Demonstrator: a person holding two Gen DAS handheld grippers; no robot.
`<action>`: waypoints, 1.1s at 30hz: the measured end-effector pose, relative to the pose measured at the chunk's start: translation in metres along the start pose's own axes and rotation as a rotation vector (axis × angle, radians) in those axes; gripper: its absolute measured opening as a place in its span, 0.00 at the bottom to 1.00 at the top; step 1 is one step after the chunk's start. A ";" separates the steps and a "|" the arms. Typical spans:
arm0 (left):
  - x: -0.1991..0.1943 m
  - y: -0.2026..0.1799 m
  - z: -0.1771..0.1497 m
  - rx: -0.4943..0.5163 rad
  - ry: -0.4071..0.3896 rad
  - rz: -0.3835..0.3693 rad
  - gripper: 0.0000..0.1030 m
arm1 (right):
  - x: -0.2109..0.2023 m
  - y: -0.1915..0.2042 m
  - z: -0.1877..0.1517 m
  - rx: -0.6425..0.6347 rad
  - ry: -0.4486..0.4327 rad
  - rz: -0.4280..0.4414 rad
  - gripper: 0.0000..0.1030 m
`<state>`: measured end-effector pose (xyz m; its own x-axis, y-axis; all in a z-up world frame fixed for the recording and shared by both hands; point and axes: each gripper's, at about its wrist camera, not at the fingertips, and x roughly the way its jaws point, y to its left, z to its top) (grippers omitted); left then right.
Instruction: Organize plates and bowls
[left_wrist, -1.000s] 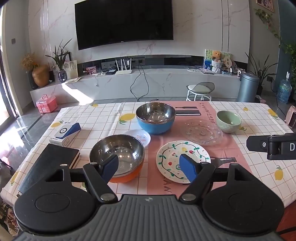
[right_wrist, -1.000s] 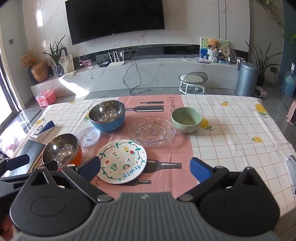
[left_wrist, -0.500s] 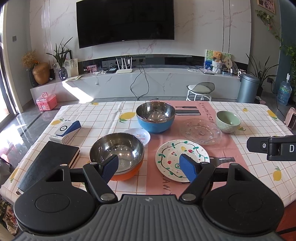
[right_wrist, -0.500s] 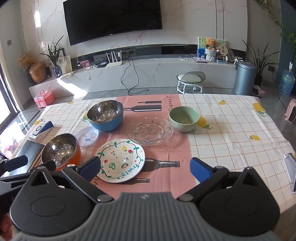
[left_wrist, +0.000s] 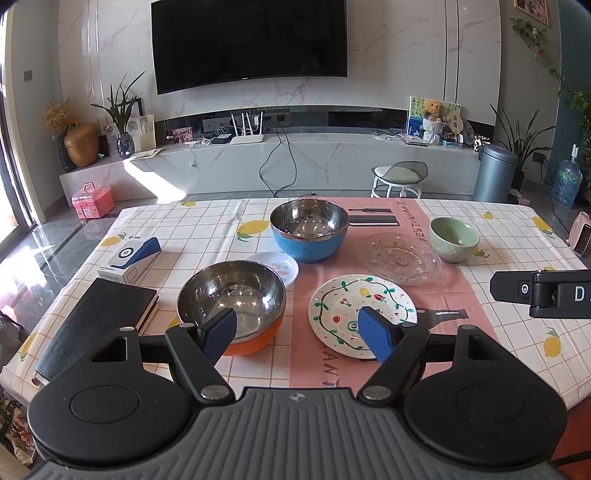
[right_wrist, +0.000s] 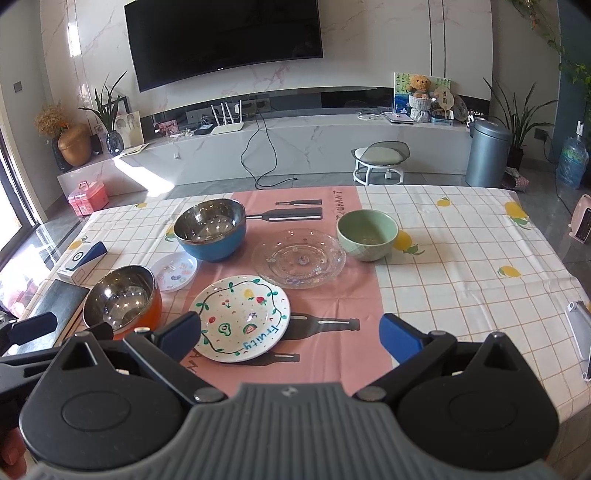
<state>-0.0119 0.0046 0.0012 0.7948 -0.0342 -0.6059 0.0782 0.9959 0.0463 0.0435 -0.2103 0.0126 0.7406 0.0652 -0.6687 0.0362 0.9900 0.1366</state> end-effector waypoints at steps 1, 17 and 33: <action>0.000 0.000 0.000 0.001 0.001 0.000 0.86 | 0.000 0.000 -0.001 0.003 0.002 0.000 0.98; 0.002 -0.005 -0.006 0.019 0.007 -0.004 0.86 | 0.005 -0.005 -0.003 0.022 0.020 0.000 0.98; 0.003 -0.006 -0.005 0.014 0.019 -0.005 0.86 | 0.008 -0.004 -0.002 0.028 0.031 -0.001 0.98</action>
<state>-0.0132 -0.0006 -0.0046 0.7829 -0.0372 -0.6211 0.0902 0.9945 0.0541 0.0483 -0.2135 0.0053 0.7195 0.0683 -0.6911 0.0561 0.9862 0.1559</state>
